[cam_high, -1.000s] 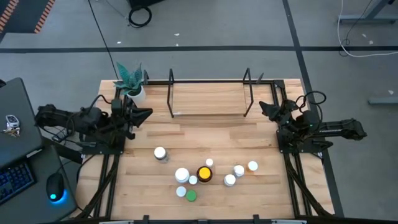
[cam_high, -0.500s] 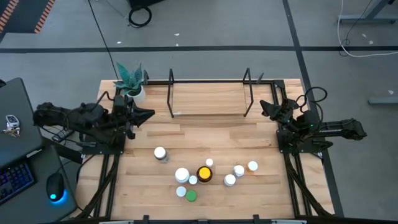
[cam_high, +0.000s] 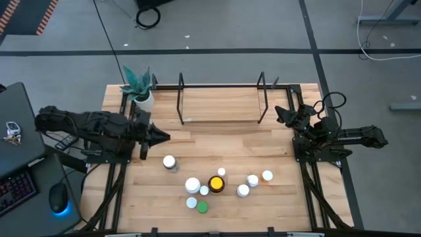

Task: Pick and place medicine bottles onto shelf by color
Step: Put the large green pill bottle on the shelf

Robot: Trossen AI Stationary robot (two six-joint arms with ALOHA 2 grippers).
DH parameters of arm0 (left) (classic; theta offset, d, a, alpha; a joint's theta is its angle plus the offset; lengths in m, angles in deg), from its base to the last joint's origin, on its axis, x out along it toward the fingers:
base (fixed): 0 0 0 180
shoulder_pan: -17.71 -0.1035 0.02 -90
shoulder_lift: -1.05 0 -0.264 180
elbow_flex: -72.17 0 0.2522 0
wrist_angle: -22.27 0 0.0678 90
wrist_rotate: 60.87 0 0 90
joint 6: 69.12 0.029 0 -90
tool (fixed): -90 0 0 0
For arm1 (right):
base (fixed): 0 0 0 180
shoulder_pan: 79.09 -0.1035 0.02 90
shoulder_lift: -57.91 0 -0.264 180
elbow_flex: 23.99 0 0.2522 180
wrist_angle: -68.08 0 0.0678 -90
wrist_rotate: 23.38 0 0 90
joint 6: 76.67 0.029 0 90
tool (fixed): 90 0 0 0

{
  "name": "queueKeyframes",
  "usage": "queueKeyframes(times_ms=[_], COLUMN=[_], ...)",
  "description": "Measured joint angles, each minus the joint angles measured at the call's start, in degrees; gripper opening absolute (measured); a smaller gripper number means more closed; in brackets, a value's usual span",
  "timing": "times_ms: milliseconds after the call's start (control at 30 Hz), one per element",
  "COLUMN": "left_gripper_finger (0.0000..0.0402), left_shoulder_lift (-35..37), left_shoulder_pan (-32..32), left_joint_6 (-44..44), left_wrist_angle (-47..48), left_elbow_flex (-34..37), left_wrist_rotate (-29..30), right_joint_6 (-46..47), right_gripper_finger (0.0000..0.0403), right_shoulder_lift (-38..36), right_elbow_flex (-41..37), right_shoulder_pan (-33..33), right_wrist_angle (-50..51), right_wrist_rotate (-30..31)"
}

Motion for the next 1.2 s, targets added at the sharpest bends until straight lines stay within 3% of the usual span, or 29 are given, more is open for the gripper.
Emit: queueKeyframes(times_ms=[467,767,867,1200], left_gripper_finger=[0.0083,0.0078,0.0078,0.0106], left_shoulder_lift=[-5.5,-5.5,-6.8,-17.4], left_shoulder_pan=[0.9,-1.5,-2.3,-3.5], left_joint_6=[-7.3,-9.3,-8.3,5.2], left_wrist_angle=[5.4,7.6,9.2,27.0], left_elbow_flex=[-0.9,-1.2,-2.7,-13.5], left_wrist_rotate=[-5.3,-17.3,-20.3,-19.0], right_joint_6=[-0.1,-0.9,-2.5,-5.1], right_gripper_finger=[0.0061,0.0061,0.0061,0.0061], right_shoulder_lift=[0.0,0.0,0.0,0.0], right_elbow_flex=[0.0,0.0,0.0,0.0], right_shoulder_pan=[0.0,0.0,0.0,0.0], right_wrist_angle=[-0.1,0.2,0.2,0.3], right_wrist_rotate=[0.0,0.2,0.3,0.4])
